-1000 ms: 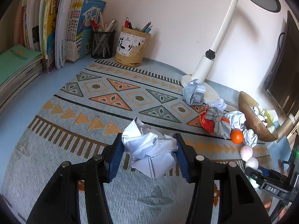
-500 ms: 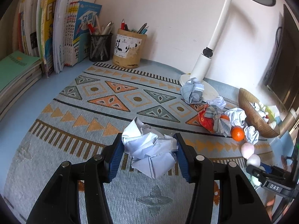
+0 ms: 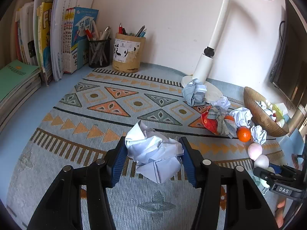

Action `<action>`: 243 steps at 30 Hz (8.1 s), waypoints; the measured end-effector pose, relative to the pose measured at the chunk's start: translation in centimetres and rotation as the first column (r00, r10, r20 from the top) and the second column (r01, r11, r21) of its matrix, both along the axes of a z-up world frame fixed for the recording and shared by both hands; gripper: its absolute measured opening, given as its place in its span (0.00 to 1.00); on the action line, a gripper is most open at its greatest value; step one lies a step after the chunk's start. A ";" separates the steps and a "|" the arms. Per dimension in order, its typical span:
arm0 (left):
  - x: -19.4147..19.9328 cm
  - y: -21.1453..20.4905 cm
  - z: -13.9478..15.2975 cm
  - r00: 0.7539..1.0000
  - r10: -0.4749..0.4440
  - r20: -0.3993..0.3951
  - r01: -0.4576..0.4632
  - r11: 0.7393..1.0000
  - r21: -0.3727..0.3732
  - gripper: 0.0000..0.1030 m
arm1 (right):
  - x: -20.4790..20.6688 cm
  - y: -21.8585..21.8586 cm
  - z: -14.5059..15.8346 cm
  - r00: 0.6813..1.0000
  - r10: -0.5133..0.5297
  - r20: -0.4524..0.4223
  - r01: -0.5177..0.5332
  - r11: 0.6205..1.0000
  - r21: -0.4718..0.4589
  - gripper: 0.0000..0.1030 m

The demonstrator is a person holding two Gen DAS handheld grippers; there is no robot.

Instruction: Organize objects

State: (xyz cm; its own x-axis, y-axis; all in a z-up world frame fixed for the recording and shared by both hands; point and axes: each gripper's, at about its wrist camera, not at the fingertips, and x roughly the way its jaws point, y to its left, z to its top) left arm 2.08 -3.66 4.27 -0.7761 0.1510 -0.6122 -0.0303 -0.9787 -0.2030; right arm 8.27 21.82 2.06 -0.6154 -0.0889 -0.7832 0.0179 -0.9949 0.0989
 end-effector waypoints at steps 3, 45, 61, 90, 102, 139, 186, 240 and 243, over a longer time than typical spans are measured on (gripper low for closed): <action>0.0 0.1 0.0 1.000 0.006 -0.001 -0.006 1.000 -0.008 0.50 | 0.0 0.0 0.0 1.000 0.001 0.000 -0.001 1.000 -0.003 0.54; 1.8 4.7 2.1 0.987 -0.150 0.060 0.147 0.988 0.048 0.49 | 3.4 3.4 2.4 0.998 0.055 -0.017 -0.057 0.916 -0.397 0.49; -1.3 12.8 6.2 0.955 -0.289 0.060 0.292 0.955 -0.043 0.49 | 3.2 5.5 1.4 0.999 0.039 0.029 -0.023 0.905 -0.426 0.93; -11.8 27.3 8.7 0.859 -0.512 0.004 0.512 0.859 -0.019 0.49 | -0.7 17.7 12.0 0.937 -0.195 -0.290 0.141 0.970 -0.198 0.54; -13.0 26.7 7.2 0.892 -0.451 0.020 0.451 0.889 -0.075 0.82 | -4.3 23.9 8.6 0.929 -0.315 -0.195 0.256 0.926 -0.278 0.81; -11.5 15.0 0.1 0.926 -0.297 0.231 0.328 0.939 -0.106 0.43 | -4.7 8.9 2.1 0.991 -0.124 0.055 0.133 0.969 -0.208 0.99; -3.6 1.3 -0.1 0.996 -0.067 0.057 0.070 0.996 -0.054 0.22 | -0.5 1.5 0.4 0.999 0.042 0.022 -0.041 0.998 -0.043 0.48; -14.2 32.6 9.6 0.797 -0.604 0.022 0.604 0.796 -0.028 0.75 | -7.8 28.8 13.6 0.876 -0.431 -0.218 0.388 0.897 -0.211 0.78; -12.9 29.2 10.5 0.819 -0.573 0.011 0.573 0.819 -0.011 0.75 | -6.1 28.4 13.0 0.879 -0.429 -0.210 0.383 0.896 -0.227 0.78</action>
